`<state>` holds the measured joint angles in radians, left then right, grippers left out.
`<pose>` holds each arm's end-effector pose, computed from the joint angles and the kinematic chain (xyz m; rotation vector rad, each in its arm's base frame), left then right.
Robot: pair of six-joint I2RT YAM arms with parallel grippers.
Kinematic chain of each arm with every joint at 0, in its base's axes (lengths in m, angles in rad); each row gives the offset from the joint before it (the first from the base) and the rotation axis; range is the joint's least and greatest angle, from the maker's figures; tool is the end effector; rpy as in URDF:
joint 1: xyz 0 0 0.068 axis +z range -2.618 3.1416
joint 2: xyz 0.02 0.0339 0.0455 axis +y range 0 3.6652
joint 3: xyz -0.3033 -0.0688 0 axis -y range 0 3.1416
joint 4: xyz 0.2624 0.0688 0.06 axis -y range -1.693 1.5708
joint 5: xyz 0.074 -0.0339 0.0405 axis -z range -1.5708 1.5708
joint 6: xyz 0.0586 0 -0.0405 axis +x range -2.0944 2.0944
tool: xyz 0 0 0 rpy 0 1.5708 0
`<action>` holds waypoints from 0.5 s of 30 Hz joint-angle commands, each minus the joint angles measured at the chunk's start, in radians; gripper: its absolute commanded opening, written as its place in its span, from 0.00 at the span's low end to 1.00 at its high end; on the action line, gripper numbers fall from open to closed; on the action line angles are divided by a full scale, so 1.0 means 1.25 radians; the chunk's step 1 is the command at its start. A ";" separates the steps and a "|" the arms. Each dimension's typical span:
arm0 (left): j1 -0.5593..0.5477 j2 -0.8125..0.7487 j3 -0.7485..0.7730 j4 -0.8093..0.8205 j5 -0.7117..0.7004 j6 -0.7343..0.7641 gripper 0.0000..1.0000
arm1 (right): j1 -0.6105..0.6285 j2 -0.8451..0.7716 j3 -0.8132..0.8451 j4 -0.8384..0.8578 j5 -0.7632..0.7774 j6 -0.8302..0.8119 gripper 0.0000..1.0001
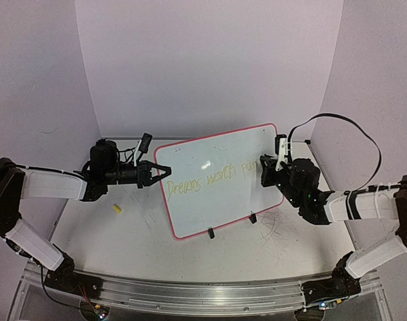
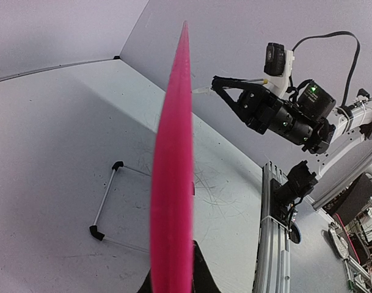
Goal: Write a sentence on the whiteboard
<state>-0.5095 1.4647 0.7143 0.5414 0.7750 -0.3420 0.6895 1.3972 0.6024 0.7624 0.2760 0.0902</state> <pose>0.2716 -0.1987 0.2560 0.7486 1.7554 -1.2797 0.2606 0.1941 0.2628 -0.2669 1.5931 0.3834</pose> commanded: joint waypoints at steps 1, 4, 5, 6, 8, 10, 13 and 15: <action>0.012 -0.001 -0.001 -0.064 -0.078 0.091 0.00 | -0.005 -0.107 -0.038 0.059 -0.068 0.000 0.00; 0.012 -0.002 0.000 -0.064 -0.080 0.091 0.00 | -0.011 -0.151 -0.071 0.059 -0.082 -0.007 0.00; 0.012 -0.003 0.001 -0.064 -0.080 0.092 0.00 | -0.015 -0.154 -0.079 0.059 -0.082 -0.007 0.00; 0.012 -0.004 0.002 -0.064 -0.081 0.092 0.00 | -0.019 -0.154 -0.084 0.058 -0.082 -0.005 0.00; 0.012 -0.005 0.003 -0.065 -0.080 0.092 0.00 | -0.025 -0.145 -0.088 0.056 -0.084 0.000 0.00; 0.012 -0.004 0.002 -0.065 -0.078 0.090 0.00 | -0.025 -0.130 -0.084 0.054 -0.085 -0.004 0.00; 0.012 -0.002 0.002 -0.066 -0.076 0.087 0.00 | -0.025 -0.103 -0.069 0.044 -0.086 -0.009 0.00; 0.012 -0.004 0.003 -0.066 -0.077 0.086 0.00 | -0.025 -0.095 -0.065 0.042 -0.099 -0.014 0.00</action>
<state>-0.5095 1.4643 0.7143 0.5415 0.7756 -0.3404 0.6613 1.2555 0.5064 0.8008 0.1838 0.0895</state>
